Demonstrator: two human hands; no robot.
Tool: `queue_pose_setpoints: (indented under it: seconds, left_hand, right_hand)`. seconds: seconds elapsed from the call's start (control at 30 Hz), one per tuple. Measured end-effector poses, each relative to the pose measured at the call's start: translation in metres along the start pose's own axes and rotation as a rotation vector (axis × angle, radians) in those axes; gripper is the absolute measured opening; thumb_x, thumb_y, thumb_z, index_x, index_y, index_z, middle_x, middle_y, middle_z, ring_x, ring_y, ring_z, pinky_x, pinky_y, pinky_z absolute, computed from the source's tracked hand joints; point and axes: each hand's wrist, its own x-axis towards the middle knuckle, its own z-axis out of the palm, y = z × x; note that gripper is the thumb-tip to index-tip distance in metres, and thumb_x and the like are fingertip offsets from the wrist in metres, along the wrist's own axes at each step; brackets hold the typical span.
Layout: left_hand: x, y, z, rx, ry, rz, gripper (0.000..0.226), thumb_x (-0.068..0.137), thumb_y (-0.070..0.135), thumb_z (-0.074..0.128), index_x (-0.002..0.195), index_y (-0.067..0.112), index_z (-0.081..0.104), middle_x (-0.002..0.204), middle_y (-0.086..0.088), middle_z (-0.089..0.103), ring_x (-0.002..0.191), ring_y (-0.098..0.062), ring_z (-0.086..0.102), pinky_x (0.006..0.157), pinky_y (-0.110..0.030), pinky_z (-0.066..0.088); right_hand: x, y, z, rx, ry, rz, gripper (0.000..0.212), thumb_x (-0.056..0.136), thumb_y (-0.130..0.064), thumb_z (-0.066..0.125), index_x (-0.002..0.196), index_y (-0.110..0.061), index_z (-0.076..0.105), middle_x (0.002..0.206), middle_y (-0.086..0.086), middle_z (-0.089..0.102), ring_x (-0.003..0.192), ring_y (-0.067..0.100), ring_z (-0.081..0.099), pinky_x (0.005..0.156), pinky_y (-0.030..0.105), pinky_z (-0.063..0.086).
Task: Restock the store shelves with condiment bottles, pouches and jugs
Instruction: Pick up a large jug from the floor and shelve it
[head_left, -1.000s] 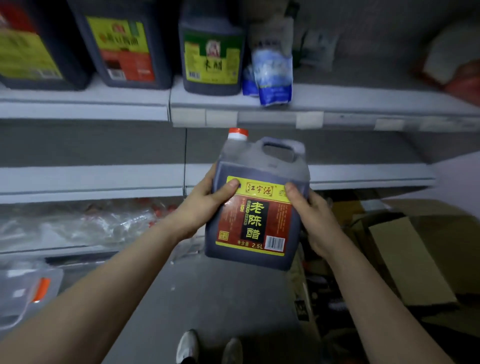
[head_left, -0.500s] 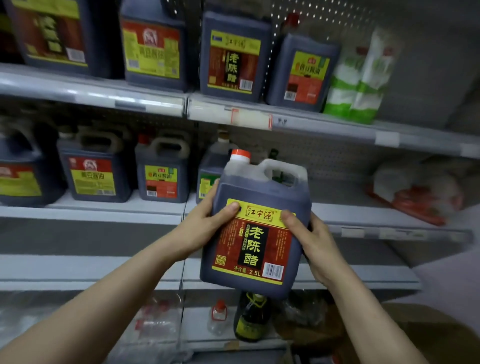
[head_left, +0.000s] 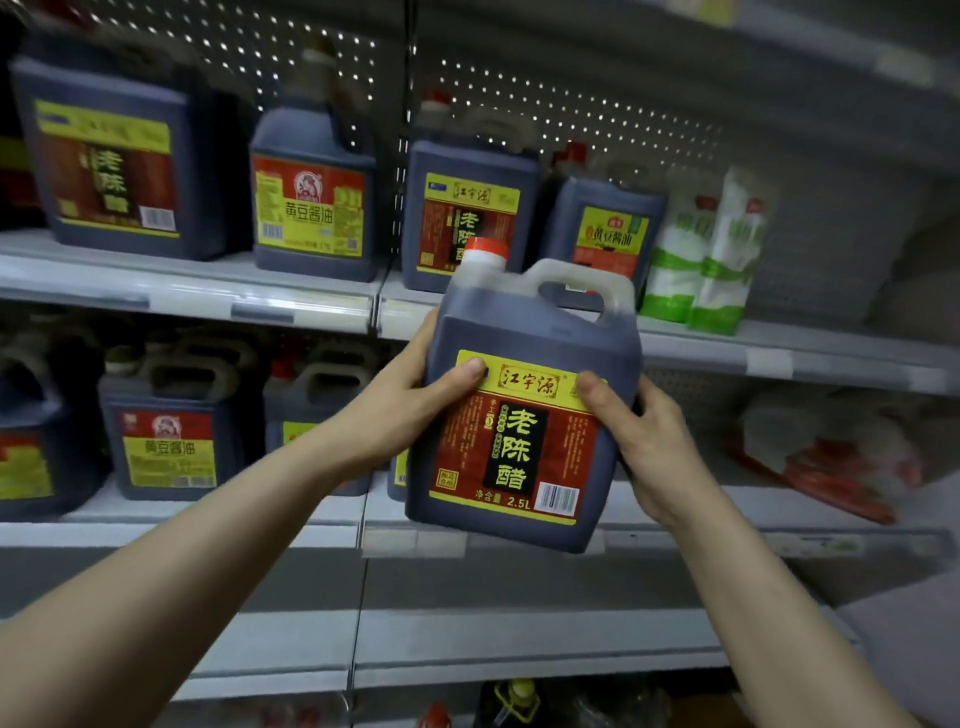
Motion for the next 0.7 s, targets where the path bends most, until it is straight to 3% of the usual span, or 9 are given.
queue_pose_setpoints:
  seconds: [0.27,0.43,0.7]
  left_hand:
    - [0.061,0.041,-0.044,0.094,0.042,0.146,0.077,0.086,0.045,0.067,0.151,0.041,0.027,0.126,0.012,0.066,0.112,-0.011,0.067,0.08,-0.023,0.057]
    - [0.1,0.066,-0.068,0.182,0.104,0.222,0.069,0.09,0.038,0.063,0.151,0.032,0.032,0.127,0.012,0.066,0.114,-0.009,0.065,0.083,-0.022,0.056]
    - [0.147,0.091,-0.084,0.296,0.181,0.245,0.064,0.092,0.039,0.063,0.148,0.028,0.034,0.124,0.007,0.065,0.108,-0.009,0.067,0.08,-0.022,0.057]
  right_hand:
    - [0.072,-0.045,0.027,0.085,-0.029,-0.17,0.058,0.064,-0.043,0.082,0.113,-0.017,0.064,0.098,-0.001,0.079,0.086,0.015,0.075,0.068,0.024,0.058]
    - [0.125,-0.066,0.039,0.06,-0.066,-0.258,0.052,0.071,-0.044,0.086,0.11,-0.018,0.066,0.104,0.002,0.078,0.095,0.02,0.075,0.076,0.03,0.059]
    - [0.2,-0.077,0.045,0.101,-0.154,-0.327,0.048,0.079,-0.04,0.081,0.116,-0.016,0.063,0.104,0.001,0.078,0.095,0.02,0.075,0.075,0.03,0.06]
